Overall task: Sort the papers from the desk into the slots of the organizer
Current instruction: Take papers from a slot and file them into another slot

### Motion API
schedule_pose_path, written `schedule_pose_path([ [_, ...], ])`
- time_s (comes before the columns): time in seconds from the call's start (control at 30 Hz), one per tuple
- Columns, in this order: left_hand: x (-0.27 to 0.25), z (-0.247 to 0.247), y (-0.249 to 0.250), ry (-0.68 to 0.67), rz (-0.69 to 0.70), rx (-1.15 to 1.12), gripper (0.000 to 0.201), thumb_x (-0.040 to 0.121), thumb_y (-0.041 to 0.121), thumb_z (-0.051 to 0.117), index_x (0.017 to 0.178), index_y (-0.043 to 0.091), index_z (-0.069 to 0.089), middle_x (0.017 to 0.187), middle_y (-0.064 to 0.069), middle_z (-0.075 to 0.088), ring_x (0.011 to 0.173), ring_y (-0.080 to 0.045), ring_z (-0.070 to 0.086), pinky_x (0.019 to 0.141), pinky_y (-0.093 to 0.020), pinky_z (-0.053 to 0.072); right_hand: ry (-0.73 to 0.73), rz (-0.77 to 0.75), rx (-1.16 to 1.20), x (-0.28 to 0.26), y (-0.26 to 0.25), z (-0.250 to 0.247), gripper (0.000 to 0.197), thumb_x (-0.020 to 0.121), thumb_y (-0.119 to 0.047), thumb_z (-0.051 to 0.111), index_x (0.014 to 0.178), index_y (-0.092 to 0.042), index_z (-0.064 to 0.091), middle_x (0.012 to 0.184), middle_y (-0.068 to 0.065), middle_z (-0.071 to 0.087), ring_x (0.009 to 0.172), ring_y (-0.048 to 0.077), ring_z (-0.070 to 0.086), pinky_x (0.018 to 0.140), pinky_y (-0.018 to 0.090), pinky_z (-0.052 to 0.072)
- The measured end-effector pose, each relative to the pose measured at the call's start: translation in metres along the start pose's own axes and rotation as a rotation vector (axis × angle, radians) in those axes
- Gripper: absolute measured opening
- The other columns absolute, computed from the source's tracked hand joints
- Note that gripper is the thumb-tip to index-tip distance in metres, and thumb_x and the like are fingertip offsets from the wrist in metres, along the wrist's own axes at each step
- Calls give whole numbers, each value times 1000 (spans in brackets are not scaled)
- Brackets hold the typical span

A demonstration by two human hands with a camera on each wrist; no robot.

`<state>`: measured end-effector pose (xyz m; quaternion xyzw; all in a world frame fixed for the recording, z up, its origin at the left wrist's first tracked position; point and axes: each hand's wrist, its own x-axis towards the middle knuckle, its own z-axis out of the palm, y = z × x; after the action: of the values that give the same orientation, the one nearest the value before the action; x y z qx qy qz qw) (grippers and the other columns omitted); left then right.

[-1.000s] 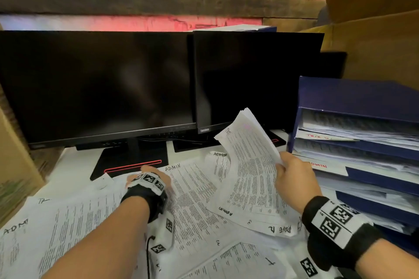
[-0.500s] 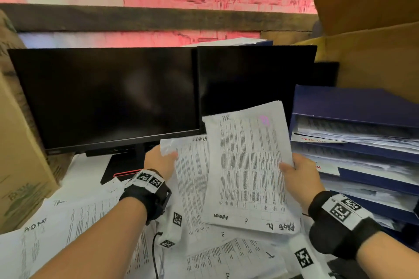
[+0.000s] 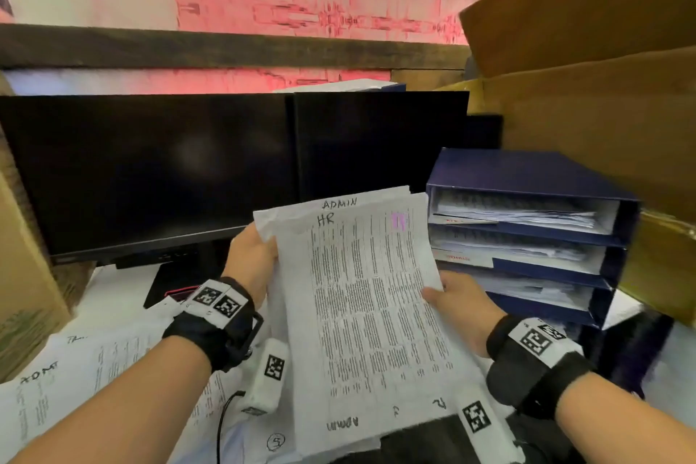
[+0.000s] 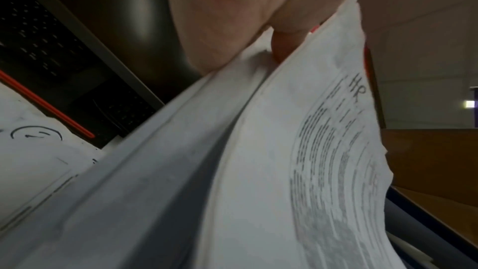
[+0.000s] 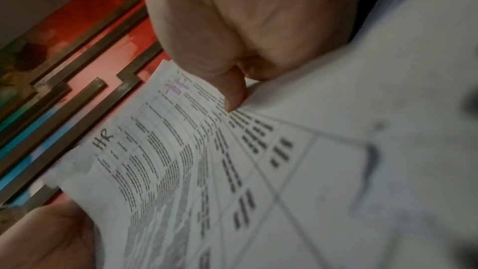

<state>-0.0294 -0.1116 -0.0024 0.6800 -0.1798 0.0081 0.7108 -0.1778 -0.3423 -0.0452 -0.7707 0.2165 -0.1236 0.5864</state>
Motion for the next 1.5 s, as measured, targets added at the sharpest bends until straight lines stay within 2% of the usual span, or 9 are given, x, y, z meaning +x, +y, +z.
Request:
schedule_pose_path([
  [0.17, -13, 11, 7, 7, 10, 2, 20, 97, 14, 50, 109, 17, 65, 103, -1, 70, 93, -18, 67, 77, -31, 54, -68, 161, -25, -27, 14, -38, 25, 97, -5, 49, 106, -14, 70, 101, 7, 75, 97, 28, 70, 95, 48, 51],
  [0.43, -28, 47, 2, -119, 32, 38, 13, 95, 14, 54, 99, 18, 66, 99, -6, 72, 89, -22, 70, 81, -42, 56, -46, 304, -187, -67, 45, -99, 28, 93, 4, 50, 103, -11, 71, 102, 10, 74, 101, 29, 68, 98, 45, 49],
  [0.6, -26, 55, 1, -8, 78, 7, 16, 95, 15, 54, 105, 13, 66, 100, -6, 70, 89, -20, 68, 79, -38, 55, 27, 401, -262, -74, 64, -123, 19, 92, 1, 54, 96, 3, 72, 93, 15, 75, 95, 32, 70, 96, 47, 51],
  [0.9, -9, 41, 6, 142, 124, 45, 13, 97, 17, 51, 103, 16, 62, 91, 3, 64, 82, -10, 62, 70, -27, 48, 141, 415, -339, -50, 86, -135, 36, 90, -7, 59, 122, 10, 57, 125, 29, 58, 118, 42, 55, 100, 47, 48],
  [1.07, -7, 45, 1, 67, 77, 41, 18, 95, 15, 52, 107, 19, 64, 105, -5, 68, 96, -22, 66, 86, -42, 53, 227, 417, -270, -34, 90, -149, 37, 91, -9, 58, 124, 8, 56, 126, 28, 57, 119, 42, 55, 102, 51, 45],
  [1.17, -8, 53, 2, 37, 75, 46, 16, 94, 14, 53, 103, 19, 65, 104, -4, 69, 97, -23, 66, 88, -42, 53, 254, 415, -191, -25, 96, -161, 35, 91, -10, 58, 121, 8, 56, 121, 26, 60, 110, 41, 59, 101, 53, 45],
  [1.27, -5, 56, 2, 25, 54, 41, 16, 94, 16, 53, 104, 19, 65, 103, -3, 69, 97, -23, 66, 89, -44, 53, 310, 423, -115, -23, 93, -169, 12, 93, -7, 54, 100, 0, 60, 108, 19, 57, 98, 31, 56, 102, 52, 45],
  [1.4, 1, 56, -1, -9, 42, 72, 15, 94, 20, 53, 100, 23, 67, 101, -1, 71, 95, -22, 68, 89, -47, 53, 385, 392, 59, 1, 108, -175, 24, 93, -6, 51, 115, 0, 56, 111, 19, 55, 107, 38, 59, 101, 55, 45],
  [1.5, 2, 57, -4, -50, 34, 76, 15, 96, 17, 52, 100, 20, 67, 102, -4, 71, 95, -24, 68, 88, -46, 53, 446, 333, 241, 13, 89, -151, 15, 98, -10, 44, 93, -9, 58, 91, 14, 53, 69, 9, 64, 85, 34, 56],
])
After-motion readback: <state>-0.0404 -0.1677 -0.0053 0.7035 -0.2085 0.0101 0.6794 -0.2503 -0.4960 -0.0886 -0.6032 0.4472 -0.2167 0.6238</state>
